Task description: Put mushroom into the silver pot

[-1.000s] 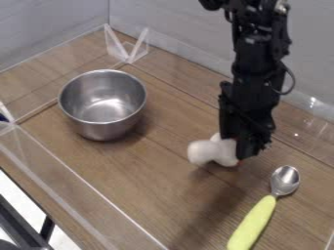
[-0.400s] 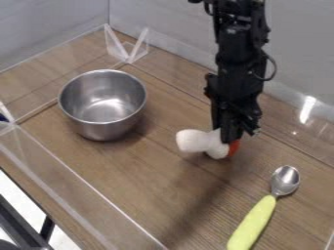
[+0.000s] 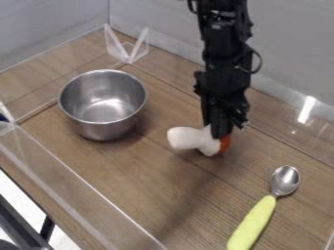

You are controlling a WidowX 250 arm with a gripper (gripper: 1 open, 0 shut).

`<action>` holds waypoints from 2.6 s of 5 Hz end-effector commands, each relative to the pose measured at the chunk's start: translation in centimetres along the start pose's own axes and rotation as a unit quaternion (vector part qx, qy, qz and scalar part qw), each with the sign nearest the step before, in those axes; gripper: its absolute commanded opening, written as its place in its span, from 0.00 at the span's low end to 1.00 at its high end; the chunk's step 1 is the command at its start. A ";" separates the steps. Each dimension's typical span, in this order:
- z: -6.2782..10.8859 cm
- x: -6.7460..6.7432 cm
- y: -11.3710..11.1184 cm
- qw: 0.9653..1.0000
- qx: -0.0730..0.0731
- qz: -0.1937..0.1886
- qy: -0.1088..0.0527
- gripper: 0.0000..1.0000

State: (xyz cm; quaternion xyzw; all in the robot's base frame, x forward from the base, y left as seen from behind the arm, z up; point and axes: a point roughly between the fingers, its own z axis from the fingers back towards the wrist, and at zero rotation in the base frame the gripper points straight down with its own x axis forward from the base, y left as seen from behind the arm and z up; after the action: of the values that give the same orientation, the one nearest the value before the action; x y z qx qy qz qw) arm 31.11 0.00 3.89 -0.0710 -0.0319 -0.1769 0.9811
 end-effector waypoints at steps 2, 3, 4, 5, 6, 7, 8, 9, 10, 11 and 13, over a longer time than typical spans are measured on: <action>2.3 0.1 0.8 1.000 0.003 0.009 -0.023 0.00; 4.0 0.4 0.6 1.000 0.004 0.011 -0.027 0.00; 5.5 -0.5 0.7 0.999 0.019 0.006 -0.027 0.00; 7.9 -1.5 1.0 0.999 0.036 0.007 -0.033 0.00; 9.6 -2.6 3.0 0.997 0.052 0.051 -0.039 0.00; 9.8 -4.6 6.1 0.991 0.061 0.110 -0.039 0.00; 10.7 -7.5 8.7 0.987 0.065 0.140 -0.038 0.00; 10.7 -10.0 11.5 0.984 0.068 0.161 -0.034 0.00; 10.0 -11.1 13.8 0.985 0.066 0.156 -0.022 0.00; 9.2 -11.0 14.9 0.988 0.062 0.143 -0.012 0.00; 7.8 -10.9 15.1 0.990 0.056 0.126 -0.004 1.00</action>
State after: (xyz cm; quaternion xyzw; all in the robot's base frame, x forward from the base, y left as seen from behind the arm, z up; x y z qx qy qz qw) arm 26.00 18.62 8.02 -0.0289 -0.0276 -0.0426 0.9983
